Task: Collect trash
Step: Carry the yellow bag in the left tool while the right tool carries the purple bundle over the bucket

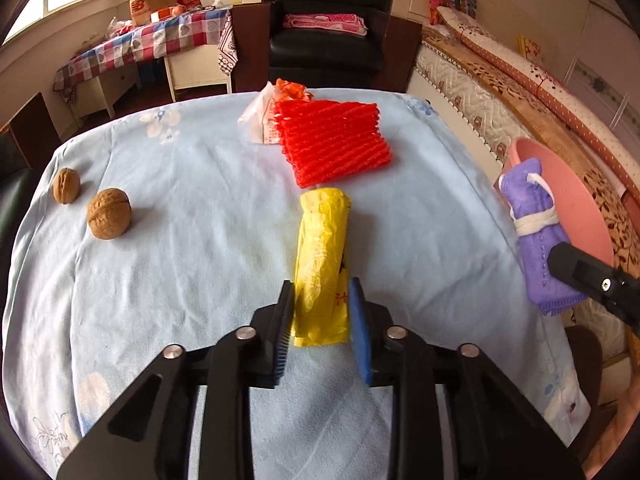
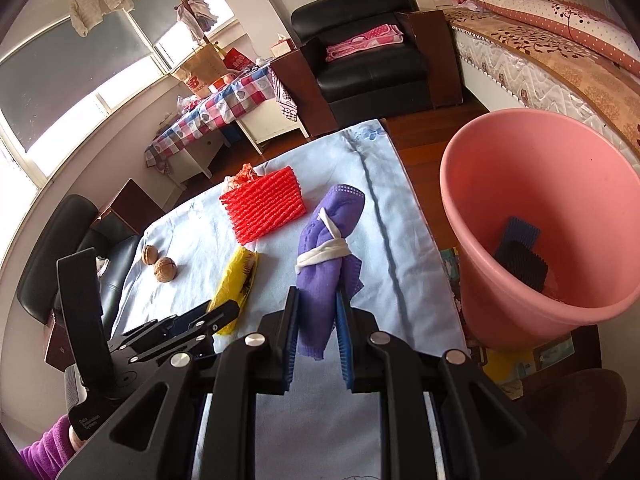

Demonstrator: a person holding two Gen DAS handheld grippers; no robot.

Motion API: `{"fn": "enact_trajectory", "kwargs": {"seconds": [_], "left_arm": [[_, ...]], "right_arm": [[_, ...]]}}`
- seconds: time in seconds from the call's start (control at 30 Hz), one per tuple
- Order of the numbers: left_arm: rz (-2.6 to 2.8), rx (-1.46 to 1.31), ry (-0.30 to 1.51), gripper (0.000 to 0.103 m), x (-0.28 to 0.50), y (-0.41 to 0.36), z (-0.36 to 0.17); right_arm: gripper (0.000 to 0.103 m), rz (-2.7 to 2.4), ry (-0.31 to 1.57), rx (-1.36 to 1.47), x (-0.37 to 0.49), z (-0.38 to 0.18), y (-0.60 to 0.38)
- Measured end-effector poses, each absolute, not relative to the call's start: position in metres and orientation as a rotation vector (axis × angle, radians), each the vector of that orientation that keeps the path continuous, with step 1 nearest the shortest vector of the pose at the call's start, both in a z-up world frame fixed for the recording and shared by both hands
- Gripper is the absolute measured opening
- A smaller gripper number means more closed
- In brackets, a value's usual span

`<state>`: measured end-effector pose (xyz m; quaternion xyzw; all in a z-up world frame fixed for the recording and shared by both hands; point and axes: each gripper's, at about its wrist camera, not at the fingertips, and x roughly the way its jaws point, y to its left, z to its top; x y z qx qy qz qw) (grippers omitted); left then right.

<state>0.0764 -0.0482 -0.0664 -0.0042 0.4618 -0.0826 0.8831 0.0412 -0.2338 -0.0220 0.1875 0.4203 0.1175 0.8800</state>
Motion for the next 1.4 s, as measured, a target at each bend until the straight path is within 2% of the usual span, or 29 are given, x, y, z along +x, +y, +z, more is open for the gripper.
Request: {"fn": "enact_trajectory", "kwargs": {"seconds": [0.07, 0.27, 0.8, 1.4], "left_arm": [[-0.175, -0.003, 0.942, 0.013, 0.074, -0.051, -0.061], [-0.248, 0.001, 0.871, 0.007, 0.065, -0.068, -0.033], [-0.485, 0.029, 0.768, 0.006, 0.066, -0.161, 0.024], [-0.614, 0.128, 0.808, 0.006, 0.077, -0.258, 0.004]], "right_arm": [[0.017, 0.245, 0.872, 0.392, 0.04, -0.022, -0.236], [0.017, 0.235, 0.848, 0.401, 0.037, -0.017, -0.245], [0.017, 0.095, 0.777, 0.488, 0.023, -0.009, -0.316], [0.018, -0.097, 0.764, 0.578, 0.014, -0.025, -0.402]]}}
